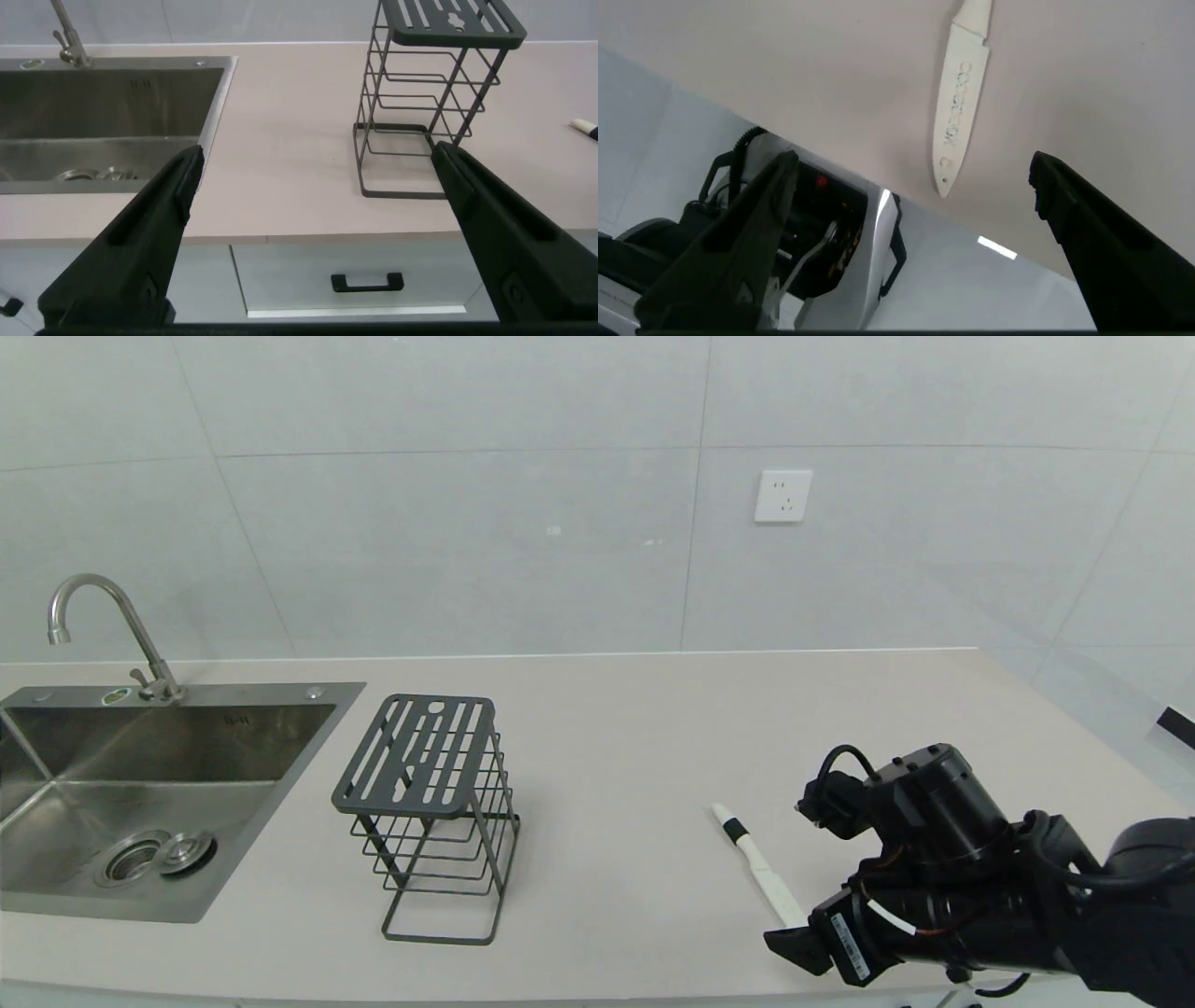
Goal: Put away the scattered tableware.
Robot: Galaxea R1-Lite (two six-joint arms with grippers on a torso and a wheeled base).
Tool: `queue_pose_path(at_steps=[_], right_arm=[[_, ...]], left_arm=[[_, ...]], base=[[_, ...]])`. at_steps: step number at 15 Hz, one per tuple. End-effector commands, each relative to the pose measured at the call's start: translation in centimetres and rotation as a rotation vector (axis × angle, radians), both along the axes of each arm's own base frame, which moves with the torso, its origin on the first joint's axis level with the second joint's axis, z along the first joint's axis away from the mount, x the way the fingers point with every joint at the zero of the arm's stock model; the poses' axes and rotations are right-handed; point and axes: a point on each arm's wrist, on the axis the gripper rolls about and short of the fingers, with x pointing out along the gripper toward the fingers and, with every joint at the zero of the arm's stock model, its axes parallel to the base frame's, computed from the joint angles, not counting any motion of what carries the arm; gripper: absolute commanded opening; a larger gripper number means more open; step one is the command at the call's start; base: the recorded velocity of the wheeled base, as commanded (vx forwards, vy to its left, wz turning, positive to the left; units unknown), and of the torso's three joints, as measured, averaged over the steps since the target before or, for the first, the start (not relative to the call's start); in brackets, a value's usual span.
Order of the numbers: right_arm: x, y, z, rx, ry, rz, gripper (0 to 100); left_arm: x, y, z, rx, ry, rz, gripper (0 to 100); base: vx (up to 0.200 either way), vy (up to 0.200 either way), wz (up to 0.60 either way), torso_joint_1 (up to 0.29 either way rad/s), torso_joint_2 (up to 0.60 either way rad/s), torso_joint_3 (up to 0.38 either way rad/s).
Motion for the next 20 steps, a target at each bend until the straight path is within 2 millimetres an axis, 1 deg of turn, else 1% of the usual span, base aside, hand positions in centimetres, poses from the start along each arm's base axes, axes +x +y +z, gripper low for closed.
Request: queue_pose_path(at_steps=[1,6,8,10,13,18,20], right_arm=[[0.1,0.2,-1.1,-0.034,0.03,-0.009,100],[1.0,0.8,-2.7,-0.066,0.05,-0.016,100],[1.6,1.1,-2.9,-0.083,0.036,-0.029,100],[2.3,1.9,-3.3,-0.085,0.037,-0.022,100],[2.9,2.4,-4.2,-0.093,0.044,-0.018,100],[5.9,2.3,-4.9,-0.093,0.024,-0.084,100],[6.6,2.2,-5.4,-0.116,0.017,-0.11,100]], left_arm=[[0.0,0.0,0.0,0.0,0.001,0.0,100],[0.0,0.0,0.0,-0.005,0.001,0.0,100],[0.0,0.0,0.0,-0.005,0.001,0.0,100],[0.0,0.0,0.0,-0.005,0.001,0.002,100],[0.0,0.0,0.0,-0.005,0.001,0.002,100],[0.0,0.0,0.0,-0.006,0.001,0.002,100],[0.0,0.0,0.0,-0.005,-0.001,0.002,100]], base=[[0.0,0.0,0.0,0.0,0.0,0.0],[0.0,0.0,0.0,0.0,0.0,0.0],[0.0,0.0,0.0,0.0,0.0,0.0],[0.0,0.0,0.0,0.0,0.0,0.0],[0.0,0.0,0.0,0.0,0.0,0.0],[0.0,0.0,0.0,0.0,0.0,0.0],[0.0,0.0,0.0,0.0,0.0,0.0]])
